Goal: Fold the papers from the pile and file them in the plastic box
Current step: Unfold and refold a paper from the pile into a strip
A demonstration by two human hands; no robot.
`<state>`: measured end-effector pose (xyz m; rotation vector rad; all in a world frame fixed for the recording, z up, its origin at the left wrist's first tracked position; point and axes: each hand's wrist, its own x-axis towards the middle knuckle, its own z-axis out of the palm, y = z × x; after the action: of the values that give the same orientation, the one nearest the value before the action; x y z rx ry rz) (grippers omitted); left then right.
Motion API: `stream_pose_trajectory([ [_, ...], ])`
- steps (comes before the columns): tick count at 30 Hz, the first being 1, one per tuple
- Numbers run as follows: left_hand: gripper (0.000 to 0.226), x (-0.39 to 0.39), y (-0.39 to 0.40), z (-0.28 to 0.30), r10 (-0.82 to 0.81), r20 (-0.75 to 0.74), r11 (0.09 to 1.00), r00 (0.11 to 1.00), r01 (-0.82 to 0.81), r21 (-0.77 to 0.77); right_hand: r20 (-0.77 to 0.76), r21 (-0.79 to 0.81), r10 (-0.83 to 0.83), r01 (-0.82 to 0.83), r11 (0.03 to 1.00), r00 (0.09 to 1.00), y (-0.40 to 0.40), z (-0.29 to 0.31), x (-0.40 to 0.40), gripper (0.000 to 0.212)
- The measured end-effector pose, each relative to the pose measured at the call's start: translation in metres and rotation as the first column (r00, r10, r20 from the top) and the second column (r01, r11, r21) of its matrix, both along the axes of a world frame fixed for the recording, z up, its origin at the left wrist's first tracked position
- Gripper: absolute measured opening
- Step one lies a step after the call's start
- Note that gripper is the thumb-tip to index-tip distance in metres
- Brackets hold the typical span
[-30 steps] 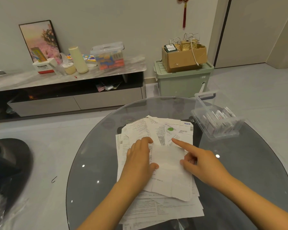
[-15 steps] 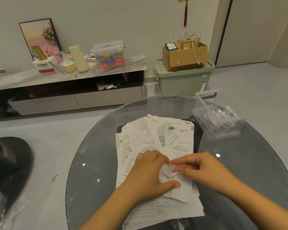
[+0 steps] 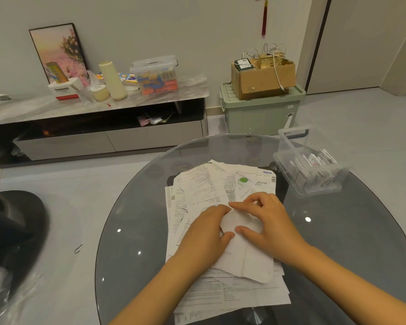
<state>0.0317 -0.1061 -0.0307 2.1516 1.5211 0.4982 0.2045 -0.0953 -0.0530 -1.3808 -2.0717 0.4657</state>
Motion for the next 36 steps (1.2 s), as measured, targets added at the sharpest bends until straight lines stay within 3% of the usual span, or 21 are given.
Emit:
stream_pose_trajectory([
  [4,0.054,-0.001,0.002,-0.001,0.038,0.029,0.997,0.999,-0.035,-0.075,0.029,-0.077,-0.008,0.011,0.997,1.0,0.005,-0.003,-0.008,0.052],
  [10,0.057,-0.001,0.006,-0.001,0.084,-0.014,0.992,0.996,-0.085,-0.098,0.132,-0.161,-0.054,0.075,0.984,0.99,0.008,-0.002,-0.005,0.052],
  [15,0.057,-0.002,0.01,0.002,0.144,-0.059,0.979,0.988,-0.151,-0.136,0.13,-0.205,-0.101,0.126,0.971,0.986,0.009,0.001,-0.004,0.049],
  [17,0.051,-0.002,0.011,0.004,0.16,-0.07,0.976,0.985,-0.169,-0.139,0.131,-0.203,-0.12,0.145,0.968,0.984,0.007,0.001,-0.002,0.04],
  [20,0.024,-0.001,0.012,0.008,0.17,-0.032,0.974,0.985,-0.173,-0.148,0.098,-0.217,-0.149,0.167,0.962,0.984,0.004,0.004,0.001,0.022],
  [22,0.014,-0.001,0.012,0.011,0.183,0.029,0.968,0.983,-0.175,-0.178,0.025,-0.259,-0.18,0.18,0.949,0.983,0.004,0.008,0.003,0.009],
  [24,0.022,-0.001,0.012,0.015,0.208,0.107,0.959,0.972,-0.182,-0.216,-0.126,-0.34,-0.225,0.171,0.925,0.966,0.005,0.014,0.005,0.015],
  [27,0.023,0.003,0.011,0.025,0.271,0.24,0.938,0.932,-0.201,-0.281,-0.417,-0.477,-0.288,0.062,0.877,0.862,0.008,0.03,0.01,0.008],
  [30,0.009,0.012,0.01,0.033,0.351,0.444,0.902,0.824,-0.171,-0.397,-0.594,-0.489,-0.317,-0.018,0.872,0.739,0.009,0.043,0.014,0.007],
  [32,0.008,0.02,0.009,0.036,0.384,0.52,0.891,0.763,-0.157,-0.427,-0.653,-0.477,-0.34,-0.019,0.878,0.677,0.008,0.049,0.017,0.01],
  [36,0.013,0.039,0.014,0.041,0.446,0.587,0.863,0.676,-0.15,-0.482,-0.645,-0.488,-0.392,0.041,0.872,0.656,0.005,0.058,0.026,0.01],
])
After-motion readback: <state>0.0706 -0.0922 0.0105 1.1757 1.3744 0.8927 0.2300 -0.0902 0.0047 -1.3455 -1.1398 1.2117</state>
